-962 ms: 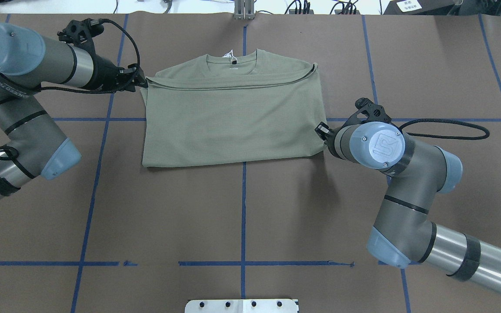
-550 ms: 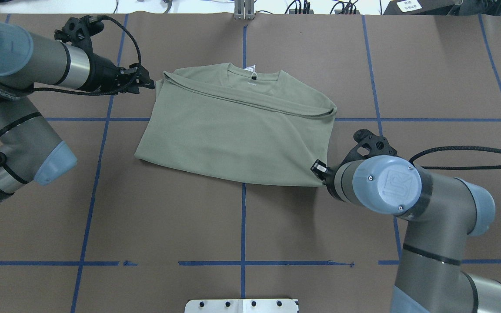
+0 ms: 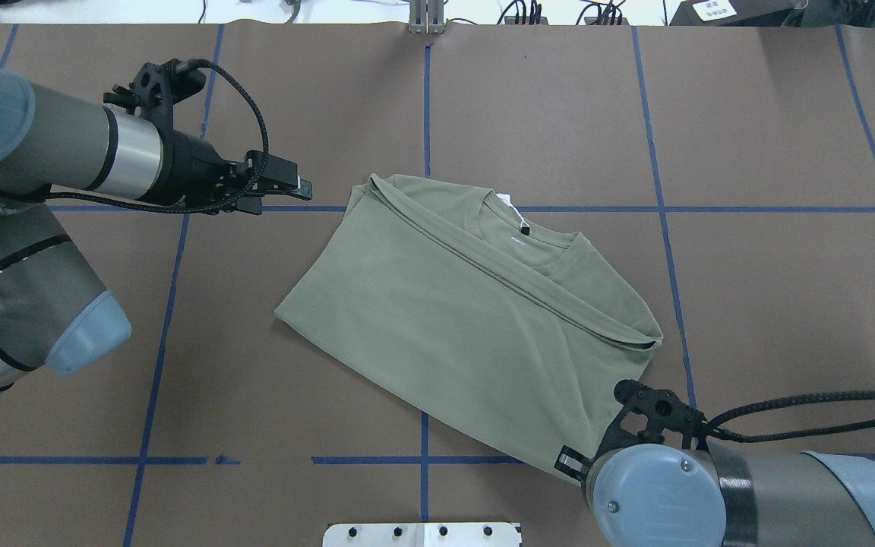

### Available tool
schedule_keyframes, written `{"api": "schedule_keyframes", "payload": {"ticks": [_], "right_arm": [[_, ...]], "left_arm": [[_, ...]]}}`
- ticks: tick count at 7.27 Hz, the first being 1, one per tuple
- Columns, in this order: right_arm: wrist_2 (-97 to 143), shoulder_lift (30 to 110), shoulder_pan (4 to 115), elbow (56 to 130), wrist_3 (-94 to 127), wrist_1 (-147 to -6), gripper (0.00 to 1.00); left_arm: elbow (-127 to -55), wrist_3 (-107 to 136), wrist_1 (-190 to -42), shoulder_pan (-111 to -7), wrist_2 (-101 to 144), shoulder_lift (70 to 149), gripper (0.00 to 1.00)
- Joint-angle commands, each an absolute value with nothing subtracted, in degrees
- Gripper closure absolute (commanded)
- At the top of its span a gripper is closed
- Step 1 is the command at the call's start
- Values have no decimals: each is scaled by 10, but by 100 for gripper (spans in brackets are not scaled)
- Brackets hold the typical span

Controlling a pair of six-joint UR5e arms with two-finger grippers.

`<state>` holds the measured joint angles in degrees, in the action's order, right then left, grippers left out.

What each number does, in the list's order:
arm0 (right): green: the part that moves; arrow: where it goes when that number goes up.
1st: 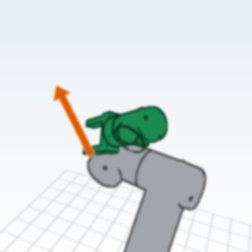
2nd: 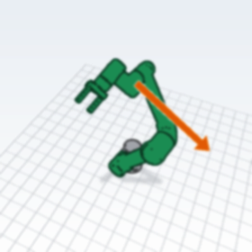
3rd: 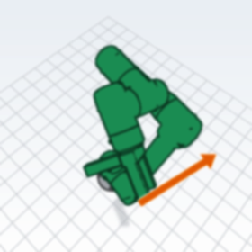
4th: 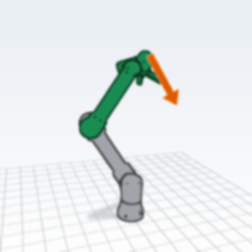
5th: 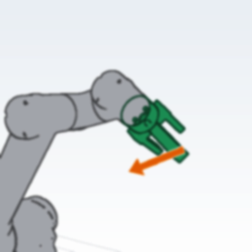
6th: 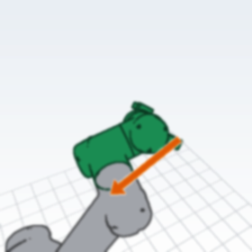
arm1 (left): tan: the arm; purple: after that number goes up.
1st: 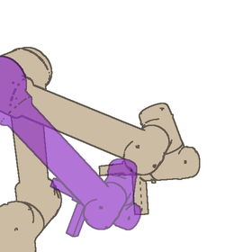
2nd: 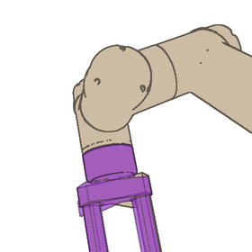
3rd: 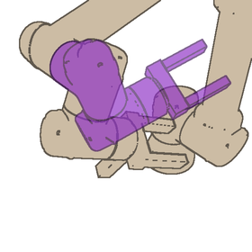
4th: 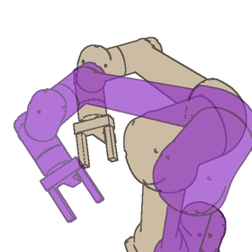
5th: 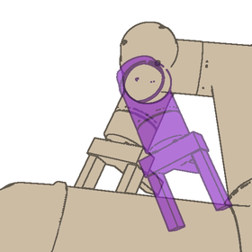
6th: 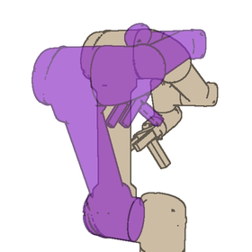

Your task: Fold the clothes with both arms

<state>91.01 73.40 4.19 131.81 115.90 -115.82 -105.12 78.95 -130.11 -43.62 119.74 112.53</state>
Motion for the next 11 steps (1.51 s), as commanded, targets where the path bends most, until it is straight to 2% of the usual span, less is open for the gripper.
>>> {"api": "schedule_keyframes", "payload": {"ticks": [1, 3, 4, 5, 6, 8, 9, 11], "right_arm": [[918, 736, 25, 1327, 1180, -1174, 0], [916, 715, 79, 1344, 1179, -1171, 0], [912, 676, 136, 1334, 1156, -1165, 0], [918, 648, 215, 1328, 1075, -1152, 0], [948, 649, 272, 1301, 1044, -1110, 0], [958, 648, 304, 1230, 1020, -1031, 0], [958, 650, 304, 1217, 1022, -1016, 0], [958, 650, 304, 1217, 1024, -1016, 0]], "left_arm": [[-1061, 856, -1298, -386, 1173, 1124, 2], [-1084, 896, -1157, -345, 1159, 1128, 4], [-1090, 896, -1122, -334, 1132, 1123, 9], [-1086, 905, -1095, -320, 1095, 1121, 10], [-1082, 906, -1070, -303, 1047, 1121, 14], [-1052, 905, -1064, -292, 1006, 1116, 22], [-1043, 905, -1064, -289, 1000, 1115, 28], [-1038, 906, -1063, -288, 1000, 1109, 33]]}}
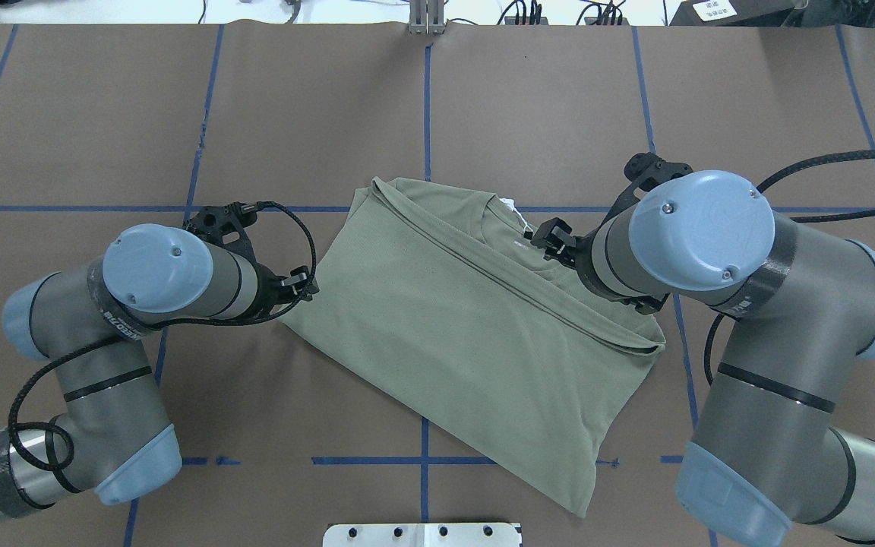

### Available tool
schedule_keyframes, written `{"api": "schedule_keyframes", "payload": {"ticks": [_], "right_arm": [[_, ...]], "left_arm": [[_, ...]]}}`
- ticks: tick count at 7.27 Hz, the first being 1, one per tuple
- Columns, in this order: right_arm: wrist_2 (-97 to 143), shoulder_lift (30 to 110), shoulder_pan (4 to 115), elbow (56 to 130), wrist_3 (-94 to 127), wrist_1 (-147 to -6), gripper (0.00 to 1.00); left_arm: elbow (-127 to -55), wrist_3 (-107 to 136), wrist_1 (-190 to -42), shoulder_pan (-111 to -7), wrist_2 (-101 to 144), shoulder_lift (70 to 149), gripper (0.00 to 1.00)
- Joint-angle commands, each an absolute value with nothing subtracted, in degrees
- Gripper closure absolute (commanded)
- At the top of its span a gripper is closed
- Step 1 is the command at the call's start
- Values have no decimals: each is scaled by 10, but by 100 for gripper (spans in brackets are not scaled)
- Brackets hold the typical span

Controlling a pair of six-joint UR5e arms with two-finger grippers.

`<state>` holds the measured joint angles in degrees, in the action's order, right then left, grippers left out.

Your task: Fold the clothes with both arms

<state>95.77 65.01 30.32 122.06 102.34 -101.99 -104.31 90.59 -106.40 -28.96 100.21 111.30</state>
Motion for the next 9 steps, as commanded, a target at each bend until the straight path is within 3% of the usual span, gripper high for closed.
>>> {"api": "schedule_keyframes", "payload": {"ticks": [1, 4, 5, 6, 7, 9], "right_arm": [[958, 650, 304, 1216, 1024, -1016, 0], [958, 650, 305, 1216, 1025, -1016, 0], [958, 650, 305, 1216, 1026, -1016, 0], [958, 650, 305, 1216, 1026, -1016, 0], [958, 650, 305, 1216, 1026, -1016, 0], [958, 650, 305, 1216, 1026, -1016, 0]], "left_arm": [[-1035, 906, -1063, -288, 1000, 1108, 38], [-1015, 906, -1064, -287, 1002, 1114, 52], [-1015, 906, -1064, -286, 1002, 1112, 63], [-1015, 906, -1064, -286, 1003, 1110, 94], [-1016, 905, -1064, -286, 1004, 1109, 100], [-1021, 899, -1063, -287, 1004, 1111, 100]]}}
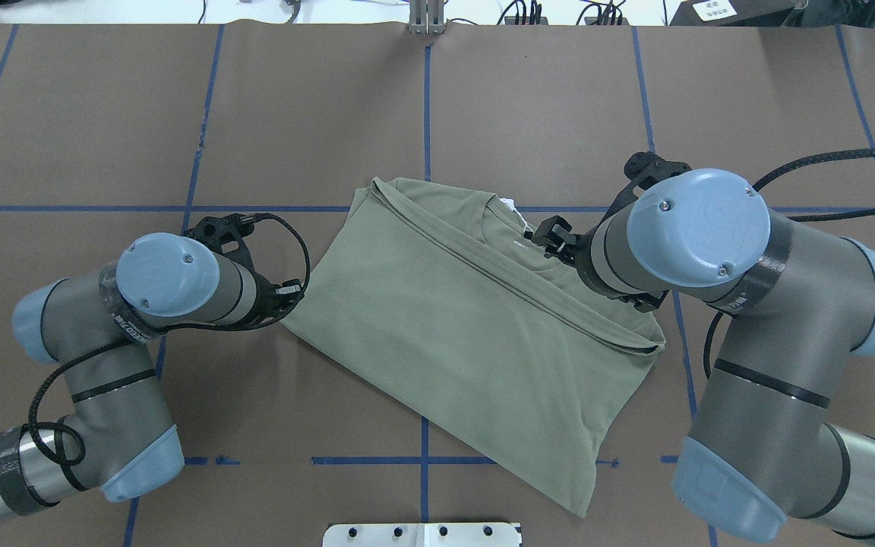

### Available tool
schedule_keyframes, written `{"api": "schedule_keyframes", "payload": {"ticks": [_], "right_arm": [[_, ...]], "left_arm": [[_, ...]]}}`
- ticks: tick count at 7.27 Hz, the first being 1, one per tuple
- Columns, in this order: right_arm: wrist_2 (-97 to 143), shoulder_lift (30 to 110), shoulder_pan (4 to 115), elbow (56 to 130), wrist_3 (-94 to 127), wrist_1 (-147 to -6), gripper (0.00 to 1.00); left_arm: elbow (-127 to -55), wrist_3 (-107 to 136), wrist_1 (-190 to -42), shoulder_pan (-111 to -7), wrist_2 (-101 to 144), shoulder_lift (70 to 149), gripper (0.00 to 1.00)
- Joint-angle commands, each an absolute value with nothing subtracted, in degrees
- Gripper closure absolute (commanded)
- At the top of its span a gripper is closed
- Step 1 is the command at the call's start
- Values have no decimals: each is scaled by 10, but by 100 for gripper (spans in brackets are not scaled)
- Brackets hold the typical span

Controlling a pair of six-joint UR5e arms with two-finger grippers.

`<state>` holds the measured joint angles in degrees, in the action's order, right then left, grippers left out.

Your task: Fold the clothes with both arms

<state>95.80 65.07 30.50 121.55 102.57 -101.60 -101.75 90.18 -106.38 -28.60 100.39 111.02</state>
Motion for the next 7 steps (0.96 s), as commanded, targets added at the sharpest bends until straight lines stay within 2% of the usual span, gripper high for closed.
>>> {"api": "schedule_keyframes", "payload": {"ticks": [1, 2, 4, 6, 7], "right_arm": [[958, 651, 305, 1216, 1026, -1016, 0], [958, 652, 305, 1215, 1026, -1016, 0], [955, 654, 303, 1214, 1026, -1015, 0], [953, 648, 302, 1213, 1026, -1001, 0], [953, 653, 302, 1209, 1027, -973, 0]], "left_arm": [[-1018, 892, -1063, -298, 1003, 1111, 100], [-1013, 829, -1064, -331, 999, 1116, 100], [-914, 792, -1072, -428, 1001, 1199, 100], [-755, 801, -1139, -475, 1001, 1317, 100], [-642, 822, -1213, -486, 1000, 1380, 100]]}}
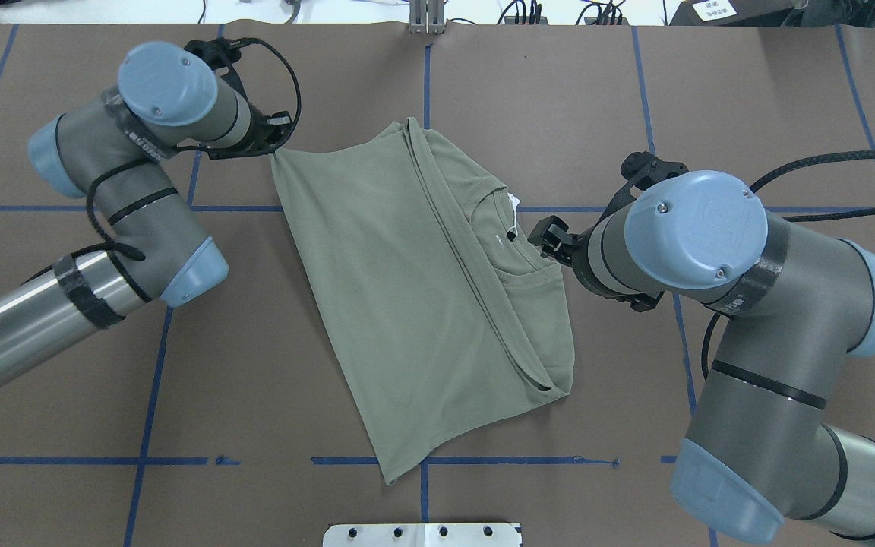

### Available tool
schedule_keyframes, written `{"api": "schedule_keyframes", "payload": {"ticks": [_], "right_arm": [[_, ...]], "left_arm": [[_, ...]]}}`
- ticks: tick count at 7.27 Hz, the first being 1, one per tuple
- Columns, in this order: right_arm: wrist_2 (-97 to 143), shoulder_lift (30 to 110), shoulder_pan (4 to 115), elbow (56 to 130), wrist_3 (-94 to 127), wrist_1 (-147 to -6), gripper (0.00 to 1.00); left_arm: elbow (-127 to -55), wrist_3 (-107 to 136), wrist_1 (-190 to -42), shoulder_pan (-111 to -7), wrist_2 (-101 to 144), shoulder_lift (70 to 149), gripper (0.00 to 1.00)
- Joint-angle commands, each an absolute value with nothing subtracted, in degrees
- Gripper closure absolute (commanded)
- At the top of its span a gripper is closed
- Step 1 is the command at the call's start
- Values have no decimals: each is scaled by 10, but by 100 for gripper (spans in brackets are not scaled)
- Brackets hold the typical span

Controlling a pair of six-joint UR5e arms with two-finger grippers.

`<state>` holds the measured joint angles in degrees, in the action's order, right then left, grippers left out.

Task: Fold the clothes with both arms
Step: 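Pull the shirt edge with the left gripper to square the shirt upright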

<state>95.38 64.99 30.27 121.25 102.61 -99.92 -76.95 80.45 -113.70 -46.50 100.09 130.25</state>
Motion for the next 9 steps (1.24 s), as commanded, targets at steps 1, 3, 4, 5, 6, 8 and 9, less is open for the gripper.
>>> {"api": "schedule_keyframes", "payload": {"ticks": [1, 3, 4, 5, 6, 8, 9], "right_arm": [[952, 654, 302, 1209, 1027, -971, 0], [952, 651, 301, 1208, 1027, -969, 0], [949, 650, 301, 1202, 1025, -969, 0], [938, 646, 298, 1185, 1020, -969, 0], [933, 645, 297, 1172, 1012, -969, 0], [939, 614, 273, 1127, 881, -969, 0], [953, 590, 268, 1094, 810, -970, 0]], "left_arm": [[-555, 830, -1260, -493, 996, 1433, 100], [-524, 830, -1290, -493, 976, 1444, 100], [-522, 827, -1296, -493, 976, 1441, 72], [-557, 827, -1289, -495, 981, 1433, 44], [-634, 827, -1285, -496, 998, 1389, 36], [-867, 820, -1292, -497, 1080, 1208, 37], [-881, 820, -1290, -497, 1078, 1195, 37]]}}
